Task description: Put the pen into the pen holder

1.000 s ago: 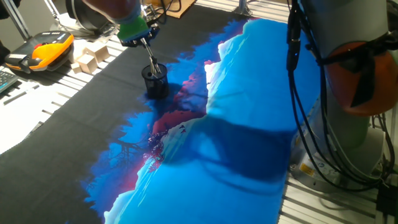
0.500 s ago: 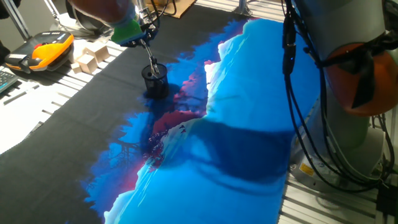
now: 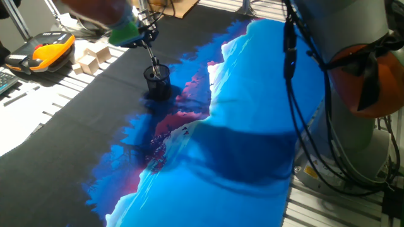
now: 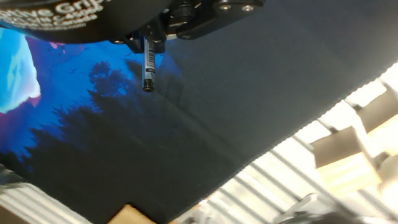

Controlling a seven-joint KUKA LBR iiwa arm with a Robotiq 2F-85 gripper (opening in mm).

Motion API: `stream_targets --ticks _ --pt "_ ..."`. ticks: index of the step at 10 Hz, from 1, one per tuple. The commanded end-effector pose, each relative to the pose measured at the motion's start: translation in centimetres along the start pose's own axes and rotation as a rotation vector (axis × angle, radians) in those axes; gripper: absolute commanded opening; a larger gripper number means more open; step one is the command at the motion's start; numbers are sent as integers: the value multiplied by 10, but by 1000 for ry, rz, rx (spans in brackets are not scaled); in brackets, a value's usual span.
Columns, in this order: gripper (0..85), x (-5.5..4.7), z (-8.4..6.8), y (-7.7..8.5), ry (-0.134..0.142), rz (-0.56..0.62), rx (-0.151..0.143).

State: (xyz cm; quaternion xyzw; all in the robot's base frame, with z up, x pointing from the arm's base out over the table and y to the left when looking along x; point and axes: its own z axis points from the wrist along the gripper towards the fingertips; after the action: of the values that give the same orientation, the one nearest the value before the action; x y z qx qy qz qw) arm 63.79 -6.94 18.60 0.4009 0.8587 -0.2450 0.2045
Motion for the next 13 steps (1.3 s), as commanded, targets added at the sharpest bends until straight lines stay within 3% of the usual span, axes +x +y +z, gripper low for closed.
stream_targets --ticks 1,4,8,11,13 --pt "0 0 -1 1 -1 10 10" --pt "0 1 -3 5 -3 47 64" --pt "0 2 0 10 -10 69 93" --pt "0 7 3 16 -22 133 185" --pt "0 10 0 15 -14 120 160"
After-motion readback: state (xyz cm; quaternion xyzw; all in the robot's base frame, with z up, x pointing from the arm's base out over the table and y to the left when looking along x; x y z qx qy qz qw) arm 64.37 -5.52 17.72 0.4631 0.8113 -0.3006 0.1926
